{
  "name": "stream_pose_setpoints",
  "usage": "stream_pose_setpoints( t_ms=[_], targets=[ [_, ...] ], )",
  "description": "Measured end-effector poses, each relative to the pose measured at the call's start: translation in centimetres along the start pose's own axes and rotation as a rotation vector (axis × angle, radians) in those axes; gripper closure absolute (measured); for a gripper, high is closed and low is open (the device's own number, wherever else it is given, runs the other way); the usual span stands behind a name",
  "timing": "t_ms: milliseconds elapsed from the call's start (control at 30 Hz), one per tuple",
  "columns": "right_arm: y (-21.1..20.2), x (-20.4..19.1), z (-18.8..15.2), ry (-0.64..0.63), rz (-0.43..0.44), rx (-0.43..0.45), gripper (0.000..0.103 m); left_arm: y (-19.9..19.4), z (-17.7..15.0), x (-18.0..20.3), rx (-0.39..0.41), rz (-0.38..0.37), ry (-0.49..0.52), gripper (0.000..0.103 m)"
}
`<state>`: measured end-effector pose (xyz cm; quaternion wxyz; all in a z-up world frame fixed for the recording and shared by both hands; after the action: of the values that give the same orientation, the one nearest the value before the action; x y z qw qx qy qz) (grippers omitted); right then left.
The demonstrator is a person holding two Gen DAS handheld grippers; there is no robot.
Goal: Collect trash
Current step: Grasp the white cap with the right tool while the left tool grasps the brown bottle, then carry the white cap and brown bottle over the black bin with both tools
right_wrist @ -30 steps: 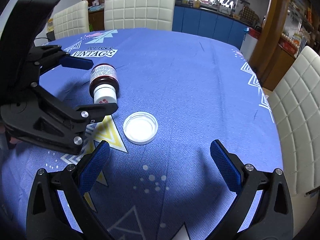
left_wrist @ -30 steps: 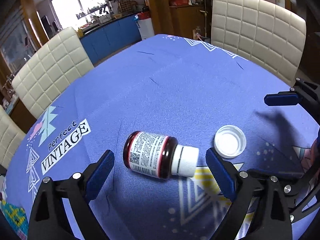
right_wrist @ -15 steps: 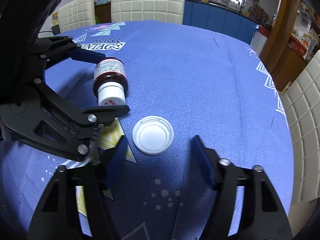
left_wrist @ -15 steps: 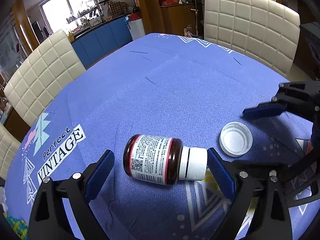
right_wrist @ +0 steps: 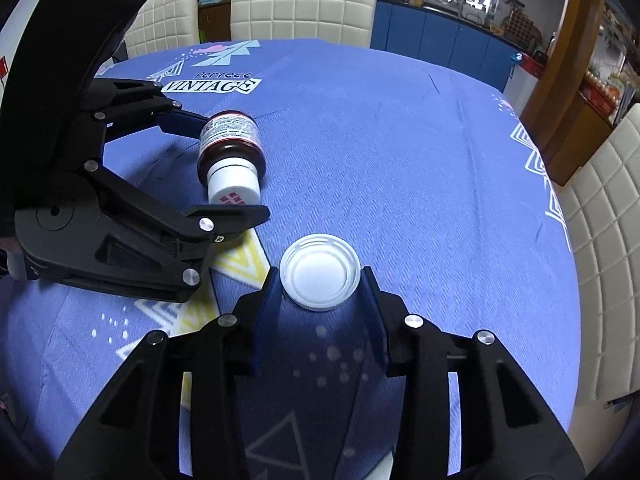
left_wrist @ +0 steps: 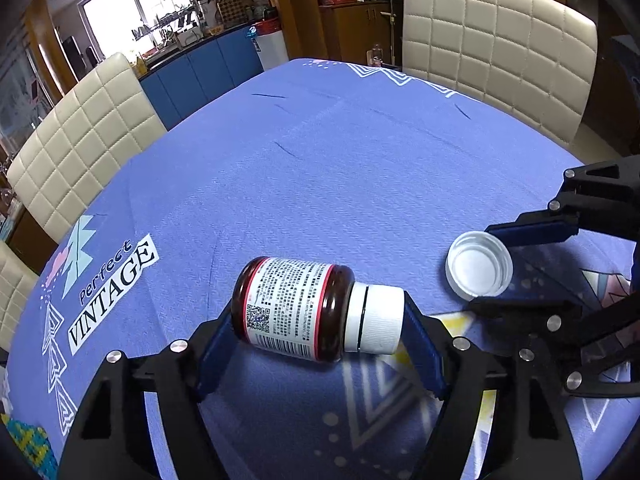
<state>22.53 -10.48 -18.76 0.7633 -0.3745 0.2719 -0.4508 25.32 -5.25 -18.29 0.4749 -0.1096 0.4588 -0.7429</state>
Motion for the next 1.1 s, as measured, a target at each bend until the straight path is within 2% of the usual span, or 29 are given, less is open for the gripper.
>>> stream_pose_setpoints(
  t_ms=[200,567,800,1100],
  targets=[
    [-1.8,0.7,-1.1,0.021,-0.007,-0.003,0.061,-1.7,-0.1,1.2,0.001,-0.004,0.001,0.030],
    [-7.2,2.5,-4.3,0.034,-0.047,0.001,0.061,-6.2,0.2,5.8,0.037,0.001,0.006,0.030],
    [-9.8,4.0,-7.7,0.038,-0.042,0.021,0.061,-8.3,0.1,10.8,0.053,0.021,0.002,0.030],
    [-13.2,7.8,-13.4,0.066,-0.026,0.103,0.061,-9.7,0.5,18.6,0.041,0.047,0.012,0.030]
  ],
)
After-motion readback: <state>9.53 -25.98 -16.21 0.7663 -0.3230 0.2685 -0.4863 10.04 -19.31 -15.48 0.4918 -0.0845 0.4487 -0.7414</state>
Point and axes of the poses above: each gripper's, at about its wrist camera, not at the fingertips, and y roughly the way its jaws point, x to its right, z to its top, the point moved 6 cm from there along y, roughly the way its jaws point, and after that the axes turned 7 degrees about z, right-handed, at the moved point
